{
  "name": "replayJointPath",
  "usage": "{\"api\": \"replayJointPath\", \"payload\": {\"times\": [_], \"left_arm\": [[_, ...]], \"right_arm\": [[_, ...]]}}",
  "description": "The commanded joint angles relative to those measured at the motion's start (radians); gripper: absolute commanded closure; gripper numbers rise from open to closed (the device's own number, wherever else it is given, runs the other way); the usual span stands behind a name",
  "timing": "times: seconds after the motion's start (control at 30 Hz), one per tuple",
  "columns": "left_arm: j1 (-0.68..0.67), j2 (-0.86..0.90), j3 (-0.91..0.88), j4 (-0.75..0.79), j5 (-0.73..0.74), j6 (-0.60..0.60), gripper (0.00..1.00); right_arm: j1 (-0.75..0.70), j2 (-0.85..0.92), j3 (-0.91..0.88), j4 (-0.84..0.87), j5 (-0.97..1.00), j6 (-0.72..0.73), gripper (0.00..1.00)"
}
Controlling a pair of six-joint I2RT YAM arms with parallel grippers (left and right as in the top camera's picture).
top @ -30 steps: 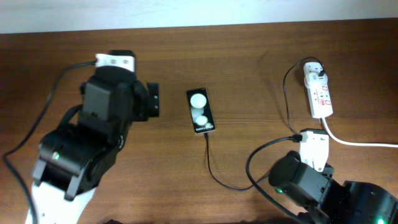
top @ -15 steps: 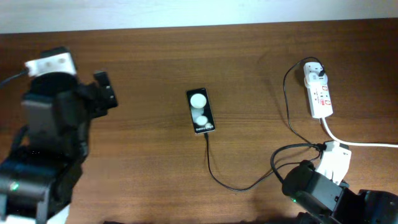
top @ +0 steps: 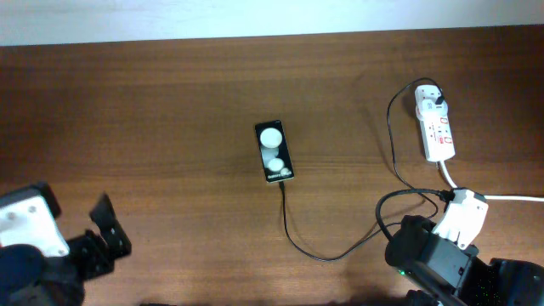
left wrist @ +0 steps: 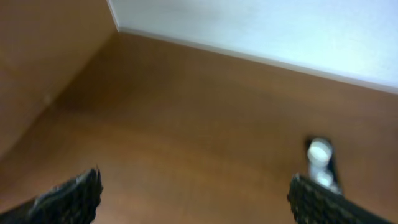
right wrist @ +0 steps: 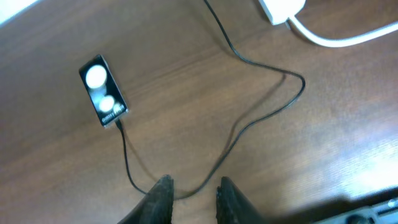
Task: Plug charger to phone and switch on socket
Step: 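Move the right gripper to the orange switch on the white power strip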
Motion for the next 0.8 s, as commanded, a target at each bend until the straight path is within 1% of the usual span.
{"api": "replayJointPath", "payload": {"times": [0.0,0.07,0.1,0.13,0.17,0.2,0.23,0.27,0.5,0.67,0.77], "left_arm": [[0.006,0.003,-0.002,-0.165,0.01,-0.003,0.01],[0.006,0.001,-0.002,-0.268,0.01,-0.003,0.01],[0.006,-0.005,-0.005,-0.27,0.013,-0.003,0.01],[0.006,-0.01,-0.005,-0.272,0.013,-0.003,0.01],[0.006,-0.016,-0.005,-0.273,0.013,-0.003,0.01],[0.006,-0.023,-0.005,-0.271,0.013,-0.003,0.01],[0.006,-0.029,-0.005,-0.272,0.013,-0.003,0.0],[0.006,-0.034,-0.005,-0.272,0.013,-0.003,0.01],[0.006,-0.103,-0.005,-0.273,0.013,-0.003,0.01],[0.006,-0.22,-0.005,-0.273,0.013,-0.003,0.01],[0.006,-0.294,-0.005,-0.273,0.013,-0.003,0.01]], "right_arm": [[-0.002,-0.001,0.011,0.002,0.04,0.002,0.31],[-0.002,-0.001,0.011,0.008,0.075,0.003,0.3],[-0.002,0.0,0.011,0.015,0.093,0.003,0.46],[-0.002,0.001,0.011,0.019,0.111,0.003,0.64],[-0.002,0.002,0.011,0.02,0.119,0.003,0.78],[-0.002,0.005,0.011,0.021,0.122,0.003,0.88],[-0.002,0.006,0.011,0.022,0.122,0.003,0.94],[-0.002,0.009,0.011,0.021,0.121,0.003,0.96],[-0.003,0.061,0.011,0.049,0.125,0.004,0.96],[-0.003,0.124,0.011,0.049,0.124,0.114,0.96],[-0.004,0.159,0.011,0.049,0.116,0.131,0.96]]}}
